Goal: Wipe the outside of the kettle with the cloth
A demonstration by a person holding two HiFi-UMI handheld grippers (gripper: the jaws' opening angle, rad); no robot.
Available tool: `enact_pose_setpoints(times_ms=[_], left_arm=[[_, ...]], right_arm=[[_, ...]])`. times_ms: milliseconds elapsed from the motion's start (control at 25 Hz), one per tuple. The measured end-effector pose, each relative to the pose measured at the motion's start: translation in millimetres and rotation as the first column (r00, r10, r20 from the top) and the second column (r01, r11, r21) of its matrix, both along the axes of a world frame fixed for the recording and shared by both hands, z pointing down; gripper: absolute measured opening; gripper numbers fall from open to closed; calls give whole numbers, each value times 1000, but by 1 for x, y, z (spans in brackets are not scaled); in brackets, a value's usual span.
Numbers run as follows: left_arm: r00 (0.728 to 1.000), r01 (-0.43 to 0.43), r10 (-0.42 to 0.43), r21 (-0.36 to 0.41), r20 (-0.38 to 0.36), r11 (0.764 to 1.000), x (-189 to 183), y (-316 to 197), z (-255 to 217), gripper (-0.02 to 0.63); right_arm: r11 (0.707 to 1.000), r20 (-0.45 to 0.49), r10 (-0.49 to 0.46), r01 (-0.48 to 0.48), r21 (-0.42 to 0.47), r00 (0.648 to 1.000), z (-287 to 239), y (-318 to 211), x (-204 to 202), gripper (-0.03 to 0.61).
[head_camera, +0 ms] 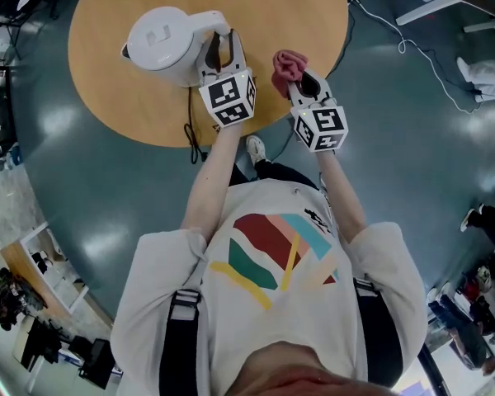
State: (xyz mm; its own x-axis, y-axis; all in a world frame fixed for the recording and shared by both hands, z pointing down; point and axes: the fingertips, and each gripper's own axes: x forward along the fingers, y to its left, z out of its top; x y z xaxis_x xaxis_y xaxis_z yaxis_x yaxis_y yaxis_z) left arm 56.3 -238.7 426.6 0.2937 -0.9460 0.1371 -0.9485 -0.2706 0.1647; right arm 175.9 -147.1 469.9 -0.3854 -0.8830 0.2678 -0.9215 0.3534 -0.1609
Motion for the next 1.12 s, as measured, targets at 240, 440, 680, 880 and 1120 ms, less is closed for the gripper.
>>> enact_pose_setpoints(times_ms=[240, 440, 680, 880, 1120], left_arm=[[993, -111, 111, -6, 29, 994, 6, 35, 2, 161], [987, -145, 143, 13, 75, 989, -17, 79, 9, 156], [984, -146, 141, 33, 112, 989, -43, 128, 7, 133], [992, -84, 81, 26, 98, 996, -72, 145, 6, 130], [1000, -24, 23, 38, 20, 999, -80, 147, -14, 140]], right_arm=[[997, 0, -63, 62, 46, 998, -20, -8, -23, 48], [987, -8, -130, 130, 92, 991, -30, 2, -58, 48], [970, -32, -221, 223, 94, 975, -36, 13, -84, 48], [960, -43, -262, 265, 94, 964, -43, 7, -107, 46], [963, -22, -244, 245, 114, 970, -57, 11, -124, 47]])
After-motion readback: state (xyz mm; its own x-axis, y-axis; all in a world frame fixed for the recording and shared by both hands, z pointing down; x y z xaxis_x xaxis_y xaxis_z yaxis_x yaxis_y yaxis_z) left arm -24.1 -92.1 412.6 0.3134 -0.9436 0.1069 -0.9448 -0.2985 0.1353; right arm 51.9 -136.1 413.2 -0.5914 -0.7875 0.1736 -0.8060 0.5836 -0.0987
